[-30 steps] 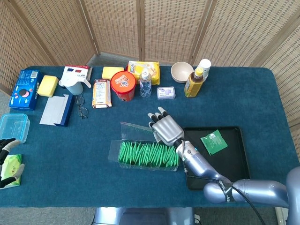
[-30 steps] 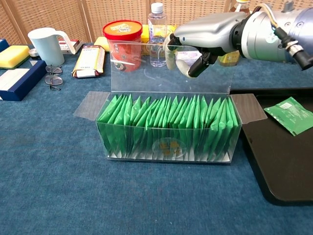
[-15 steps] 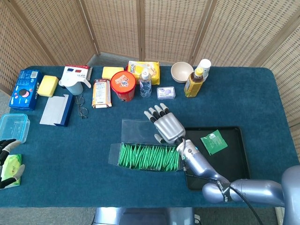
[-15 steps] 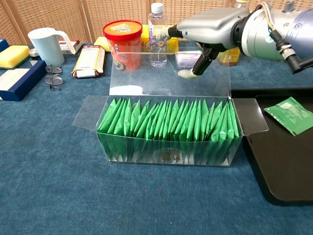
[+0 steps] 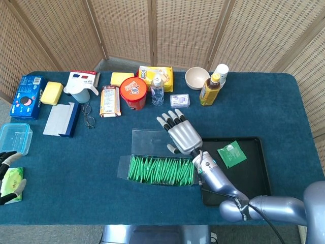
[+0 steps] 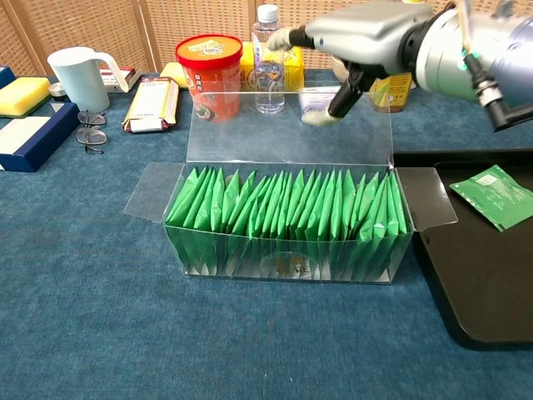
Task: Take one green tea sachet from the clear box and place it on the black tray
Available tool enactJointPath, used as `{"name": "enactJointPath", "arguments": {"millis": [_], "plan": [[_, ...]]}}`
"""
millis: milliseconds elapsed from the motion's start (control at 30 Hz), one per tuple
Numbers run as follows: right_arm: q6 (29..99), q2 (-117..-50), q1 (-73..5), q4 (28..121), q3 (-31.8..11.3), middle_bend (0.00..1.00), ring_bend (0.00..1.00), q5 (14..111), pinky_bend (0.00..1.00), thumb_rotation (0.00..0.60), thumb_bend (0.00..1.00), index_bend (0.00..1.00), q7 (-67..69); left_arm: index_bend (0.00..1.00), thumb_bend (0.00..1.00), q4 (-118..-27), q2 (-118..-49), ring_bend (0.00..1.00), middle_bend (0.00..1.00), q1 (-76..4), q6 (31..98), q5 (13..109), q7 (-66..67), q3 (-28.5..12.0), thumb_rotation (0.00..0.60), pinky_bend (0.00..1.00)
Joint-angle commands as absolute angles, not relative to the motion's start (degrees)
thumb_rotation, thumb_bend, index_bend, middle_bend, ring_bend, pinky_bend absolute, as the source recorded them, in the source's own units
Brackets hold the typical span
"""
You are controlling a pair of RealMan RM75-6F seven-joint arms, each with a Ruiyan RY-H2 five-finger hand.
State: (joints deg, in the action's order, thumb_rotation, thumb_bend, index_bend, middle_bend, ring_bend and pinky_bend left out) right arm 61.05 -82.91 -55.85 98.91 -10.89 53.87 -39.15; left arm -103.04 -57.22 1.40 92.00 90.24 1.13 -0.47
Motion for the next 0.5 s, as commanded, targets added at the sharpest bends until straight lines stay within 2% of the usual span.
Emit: {"name": "enactJointPath", "arguments": {"millis": [33, 167, 333, 500], "plan": [[60.8, -79.7, -53.64, 102.37, -11.13, 0.04, 0.04, 59.89, 0.03, 0.459, 0.34, 0.04, -31.67, 0.18, 0.3, -103.04, -57.26, 0.13, 0.18, 1.35, 92.02, 90.33, 1.18, -0.5, 0.6, 0.25], [59.81, -76.17, -51.78, 104.84, -9.76, 0.09, 0.05, 68.68, 0.03, 0.46, 0.34, 0.12, -23.77, 0.18, 0.3, -103.27, -57.22, 0.13, 0.18, 1.23, 92.21, 90.74, 1.54, -0.62, 0.6, 0.25], [57.47, -72.99, -51.09, 105.13, -5.8, 0.09, 0.05, 80.92, 0.03, 0.463, 0.31, 0.16, -16.37, 0.18, 0.3, -103.79, -56.95, 0.13, 0.18, 1.15, 92.55, 91.17, 2.08, -0.78, 0.6, 0.25], [57.59, -73.18, -50.69, 103.24, -3.28, 0.09, 0.05, 87.92, 0.03, 0.465, 0.27, 0.17, -14.51, 0.18, 0.3, -104.32, -56.77, 0.13, 0.18, 1.17, 92.52, 91.34, 2.61, -0.65, 0.6, 0.25]]}}
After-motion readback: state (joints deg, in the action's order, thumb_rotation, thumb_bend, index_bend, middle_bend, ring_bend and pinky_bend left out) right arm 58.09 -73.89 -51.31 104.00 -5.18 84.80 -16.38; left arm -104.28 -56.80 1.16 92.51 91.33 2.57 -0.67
